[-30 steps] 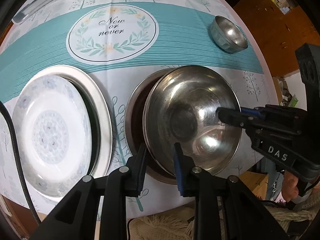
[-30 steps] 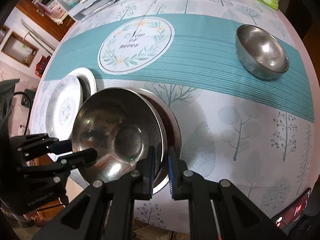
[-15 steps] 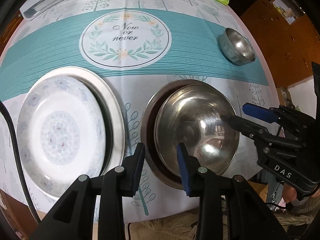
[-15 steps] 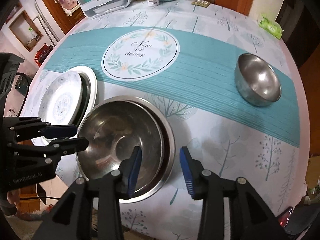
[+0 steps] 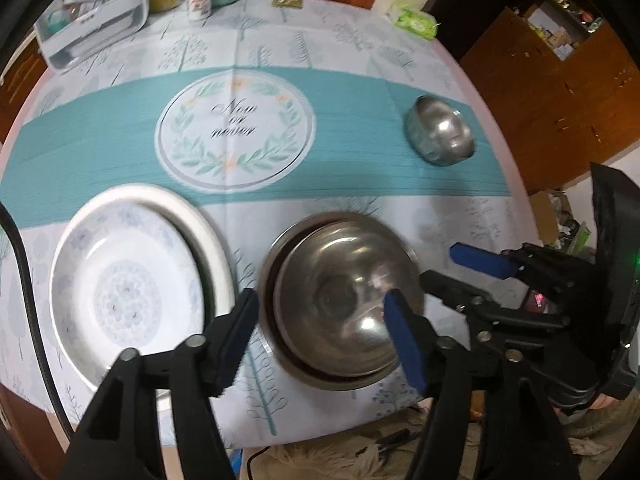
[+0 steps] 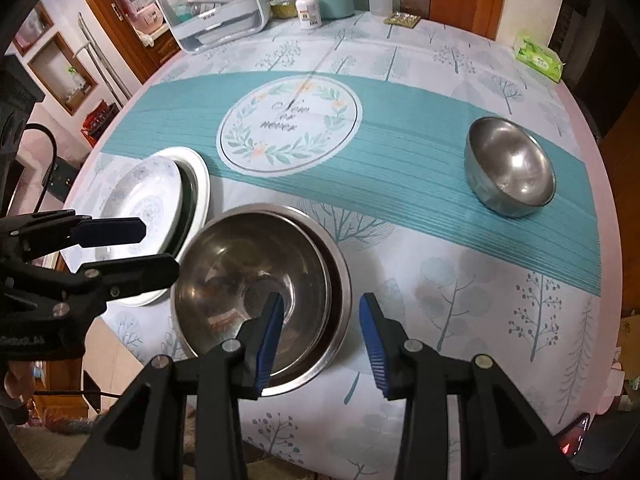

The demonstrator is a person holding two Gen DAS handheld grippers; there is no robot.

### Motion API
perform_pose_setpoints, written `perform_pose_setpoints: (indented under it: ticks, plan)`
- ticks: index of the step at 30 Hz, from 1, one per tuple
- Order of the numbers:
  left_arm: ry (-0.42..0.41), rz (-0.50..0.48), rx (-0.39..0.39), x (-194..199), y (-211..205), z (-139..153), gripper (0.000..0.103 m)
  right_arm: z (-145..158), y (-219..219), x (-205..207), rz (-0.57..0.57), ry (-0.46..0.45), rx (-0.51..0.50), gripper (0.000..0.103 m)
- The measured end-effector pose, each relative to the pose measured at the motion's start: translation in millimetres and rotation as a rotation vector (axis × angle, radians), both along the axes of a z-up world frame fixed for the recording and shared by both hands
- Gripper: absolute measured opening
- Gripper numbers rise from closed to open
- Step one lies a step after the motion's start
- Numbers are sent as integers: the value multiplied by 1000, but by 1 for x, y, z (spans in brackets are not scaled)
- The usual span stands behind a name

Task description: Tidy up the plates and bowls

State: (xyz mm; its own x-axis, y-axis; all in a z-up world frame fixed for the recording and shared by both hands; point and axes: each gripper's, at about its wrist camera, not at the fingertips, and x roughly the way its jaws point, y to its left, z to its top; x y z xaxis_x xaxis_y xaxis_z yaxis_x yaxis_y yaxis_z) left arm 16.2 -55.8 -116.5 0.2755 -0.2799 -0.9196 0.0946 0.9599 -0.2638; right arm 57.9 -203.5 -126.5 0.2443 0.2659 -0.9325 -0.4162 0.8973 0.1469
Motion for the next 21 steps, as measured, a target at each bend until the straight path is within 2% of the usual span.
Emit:
perform_pose_setpoints:
  ticks: [5,9,13,18,21]
  plan:
    - [-54,-44,9,10,-13,21,70,24,-15,2,-41,-50,24,40]
    - [-79,-50,-20,23,-20,38,80,47,-35,7,-101,-99,53,40]
    - [-124,-82,-24,44,-32,60,81,67,-60,16,-183,-145,78,40]
    - [-169,-122,-20,70,-50,81,88,82,-93,32,-291,-199,80,40]
    - [-183,-154,-20,88,-64,88,88,84,-109,43,-347,-211,75,40]
